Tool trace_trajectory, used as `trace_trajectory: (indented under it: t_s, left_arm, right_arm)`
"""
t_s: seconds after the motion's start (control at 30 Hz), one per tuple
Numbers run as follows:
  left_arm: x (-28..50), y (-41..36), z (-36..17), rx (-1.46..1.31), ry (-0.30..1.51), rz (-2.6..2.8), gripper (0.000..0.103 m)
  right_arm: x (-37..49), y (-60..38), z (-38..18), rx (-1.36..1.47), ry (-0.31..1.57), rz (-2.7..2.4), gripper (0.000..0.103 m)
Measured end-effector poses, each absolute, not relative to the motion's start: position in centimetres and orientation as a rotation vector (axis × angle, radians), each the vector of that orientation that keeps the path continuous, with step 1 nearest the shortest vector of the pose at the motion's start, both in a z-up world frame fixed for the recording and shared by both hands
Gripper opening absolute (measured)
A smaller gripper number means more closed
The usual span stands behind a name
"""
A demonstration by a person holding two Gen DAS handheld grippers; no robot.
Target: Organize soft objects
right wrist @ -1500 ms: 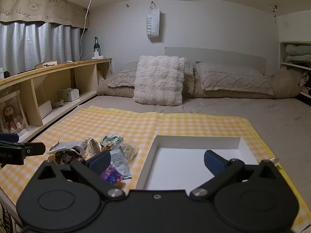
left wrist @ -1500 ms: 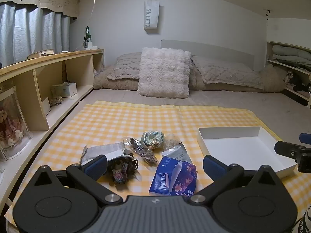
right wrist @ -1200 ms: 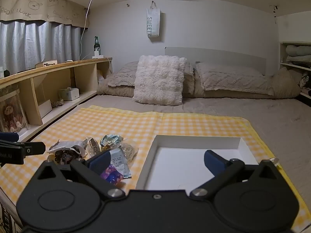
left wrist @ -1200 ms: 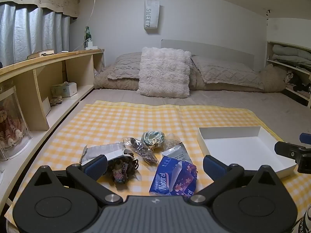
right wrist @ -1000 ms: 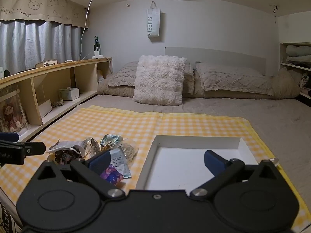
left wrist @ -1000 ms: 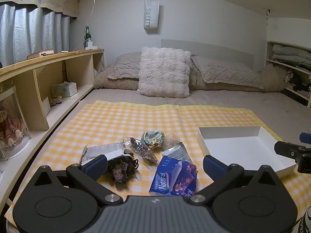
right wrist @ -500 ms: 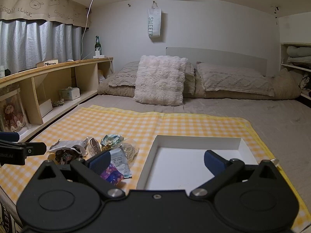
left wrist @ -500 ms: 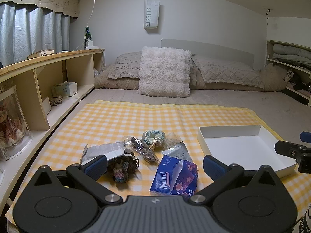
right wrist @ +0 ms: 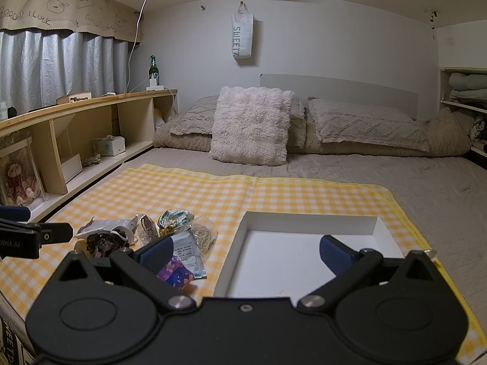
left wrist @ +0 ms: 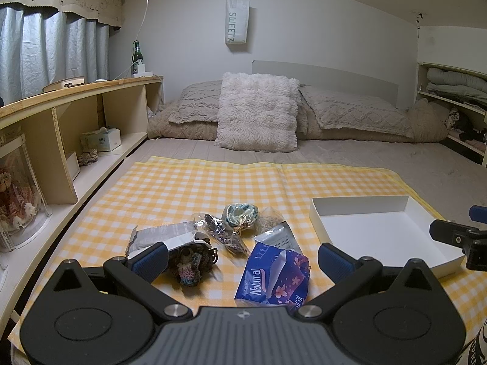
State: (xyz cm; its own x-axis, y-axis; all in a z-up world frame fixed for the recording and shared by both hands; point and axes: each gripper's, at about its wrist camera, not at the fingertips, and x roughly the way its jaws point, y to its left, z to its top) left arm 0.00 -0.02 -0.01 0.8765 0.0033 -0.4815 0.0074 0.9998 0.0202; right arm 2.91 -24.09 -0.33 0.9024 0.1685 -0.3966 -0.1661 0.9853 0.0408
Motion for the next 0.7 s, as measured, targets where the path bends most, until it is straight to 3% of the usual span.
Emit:
trace_trajectory:
  t_s: [0.7]
  left_arm:
    - [0.01,-0.02,-0.01,0.023,0.503,-0.001,0.103]
  right_arm:
    - [3.13,-24.11,-0.5,0.002,0.412,0.173,0.103]
